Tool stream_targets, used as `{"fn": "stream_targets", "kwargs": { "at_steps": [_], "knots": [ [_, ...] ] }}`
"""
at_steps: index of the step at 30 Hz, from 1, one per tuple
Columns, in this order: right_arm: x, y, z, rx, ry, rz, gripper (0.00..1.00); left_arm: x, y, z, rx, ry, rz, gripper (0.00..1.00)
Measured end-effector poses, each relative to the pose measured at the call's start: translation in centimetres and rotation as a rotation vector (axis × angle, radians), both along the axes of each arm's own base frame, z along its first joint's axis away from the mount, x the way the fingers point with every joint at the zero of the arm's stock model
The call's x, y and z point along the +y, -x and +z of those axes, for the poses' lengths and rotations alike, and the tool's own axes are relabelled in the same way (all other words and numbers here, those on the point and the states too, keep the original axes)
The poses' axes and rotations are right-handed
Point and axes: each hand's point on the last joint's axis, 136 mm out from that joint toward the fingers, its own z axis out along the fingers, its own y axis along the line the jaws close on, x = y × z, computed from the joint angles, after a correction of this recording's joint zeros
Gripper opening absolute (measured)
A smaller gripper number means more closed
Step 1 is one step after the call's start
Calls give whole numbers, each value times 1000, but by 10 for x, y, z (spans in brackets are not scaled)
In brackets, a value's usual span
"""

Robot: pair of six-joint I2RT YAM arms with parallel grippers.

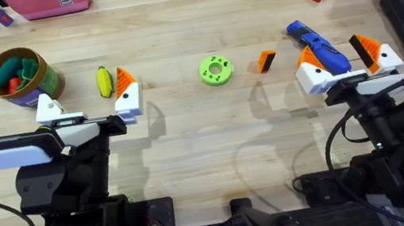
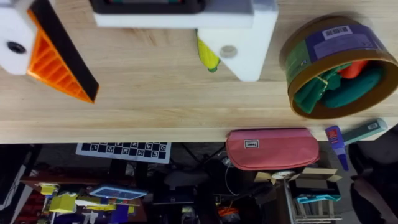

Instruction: Pick up the gripper from the table and insert it into the empty holder that is missing its gripper. Then pick up a screw, insert it into the mounting hole, and use the screwdriver to tighten it. Finally, clean up the table by picking up the vegetable and placing it into the bucket.

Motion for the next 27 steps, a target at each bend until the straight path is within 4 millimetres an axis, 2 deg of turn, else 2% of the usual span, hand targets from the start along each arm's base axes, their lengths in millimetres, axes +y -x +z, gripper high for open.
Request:
{"fn": "stream_targets", "kwargs": {
  "at_steps": [8, 11, 15, 20, 24, 27],
  "knots": [
    [0, 0, 0, 0, 0, 3, 994, 0, 0, 0, 0, 0, 0, 985],
    [1, 0, 5, -20, 0, 3, 994, 0, 0, 6, -23, 0, 0, 985],
    [1, 0, 41, -165, -1, 6, 994, 0, 1, 26, -104, 1, 0, 985],
    [2, 5, 69, -226, 12, 9, 994, 1, 6, 38, -70, 1, 4, 985],
    [2, 11, 97, -199, 19, 11, 994, 5, 17, 72, -13, 0, 31, 985],
    [2, 10, 111, -108, 22, 12, 994, 9, 20, 93, 71, -3, 53, 985]
  ]
}}
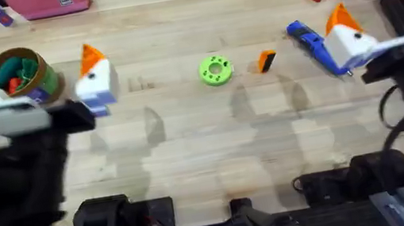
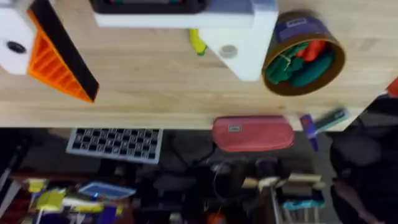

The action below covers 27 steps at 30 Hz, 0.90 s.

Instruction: Pick up the gripper from the table and insert it into the empty holder that is missing its gripper. Then pick up a screw, insert it into the mounting hole, and use the screwdriver to tighten it. Finally, clean up the table by picking up the vegetable and placing it into the bucket.

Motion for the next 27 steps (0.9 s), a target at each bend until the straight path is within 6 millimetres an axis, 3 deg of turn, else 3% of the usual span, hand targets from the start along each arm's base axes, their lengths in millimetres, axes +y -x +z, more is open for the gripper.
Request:
{"fn": "stream_targets", "kwargs": {
  "at_steps": [5, 10, 18, 22, 27],
  "knots": [
    [0, -14, 6, 239, 5, 0, 992, 3, -10, 16, 203, -21, 16, 985],
    [0, -32, 1, 512, 7, 1, 992, 4, -31, 9, 473, -37, 16, 986],
    [0, -60, -16, 820, 8, 2, 994, 4, -71, -22, 833, -48, 7, 985],
    [0, -69, -32, 895, 8, 2, 994, 4, -90, -41, 924, -49, 4, 985],
    [0, -72, -44, 940, 8, 3, 994, 4, -100, -71, 1026, -50, 2, 985]
  ]
}}
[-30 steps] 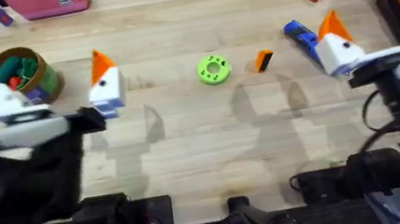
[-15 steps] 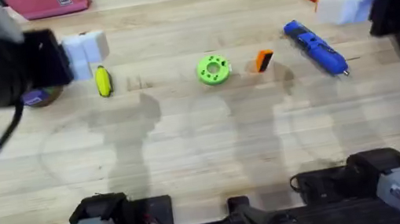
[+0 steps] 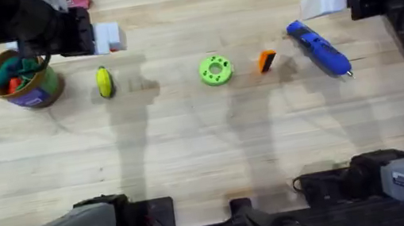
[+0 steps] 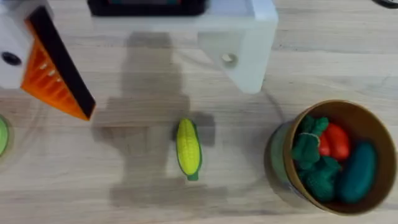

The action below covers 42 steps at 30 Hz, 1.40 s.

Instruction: Pick up the gripper from the table and insert it into the empty holder that is missing its gripper. Then pick up a screw, insert it into the mounting hole, and use the screwdriver to tighten it. Finally, clean up the table by picking up the vegetable and placing it into the bucket.

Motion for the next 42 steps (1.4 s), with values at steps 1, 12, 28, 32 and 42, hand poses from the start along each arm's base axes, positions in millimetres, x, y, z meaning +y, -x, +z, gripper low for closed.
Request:
{"fn": "stream_targets", "kwargs": {
  "at_steps": [1, 12, 28, 32, 42],
  "knots": [
    [0, 0, -1, 5, 0, 0, 994, 0, -1, -4, 14, 0, 0, 985],
    [1, 0, -3, 10, -2, 2, 993, 39, 1, -58, 207, 74, 149, 989],
    [1, 0, -3, 14, -2, 2, 994, 42, -31, -147, 339, 113, 160, 970],
    [1, 1, -3, 16, -2, 2, 994, 42, -29, -156, 365, 115, 161, 899],
    [1, 1, -4, 16, -2, 2, 994, 39, -31, -162, 372, 134, 163, 176]
  ]
}}
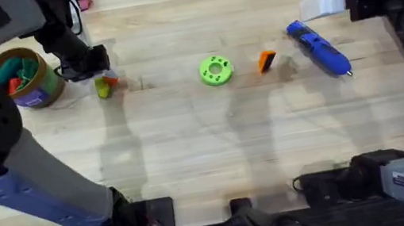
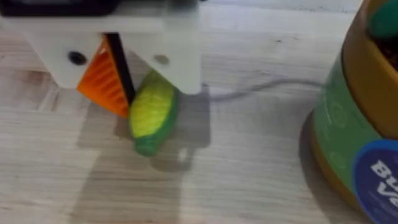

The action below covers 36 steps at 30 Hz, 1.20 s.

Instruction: Pick up the gripper from the table and insert it into the empty holder that is missing its gripper. Then pick up a screw, insert it into the mounting hole, and use the screwdriver to tighten it. Finally, clean up the table by picking up the vegetable and placing it into the bucket.

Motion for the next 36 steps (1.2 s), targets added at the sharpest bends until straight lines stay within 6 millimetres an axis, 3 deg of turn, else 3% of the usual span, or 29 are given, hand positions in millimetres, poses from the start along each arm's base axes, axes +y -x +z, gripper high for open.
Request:
{"fn": "stream_targets", "kwargs": {
  "at_steps": [3, 15, 20, 23, 27, 32, 36],
  "knots": [
    [0, 0, 0, 0, 0, 0, 994, 0, 0, 0, -1, 2, 0, 18],
    [0, 0, 0, 0, 0, 0, 993, 0, 0, 2, 4, 2, 0, 19],
    [0, 0, 0, 0, 0, 0, 994, -4, -9, 15, -30, -6, -14, 19],
    [0, 0, 0, 0, 0, 0, 993, -9, -14, 40, -98, -17, -31, 19],
    [0, 0, 0, 0, 0, 0, 993, -16, -14, 97, -241, -35, -44, 19],
    [0, 0, 0, 0, 0, 0, 994, -17, 7, 164, -387, -56, -35, 19],
    [0, 0, 0, 0, 0, 0, 994, -19, 30, 195, -449, -64, -32, 19]
  ]
}}
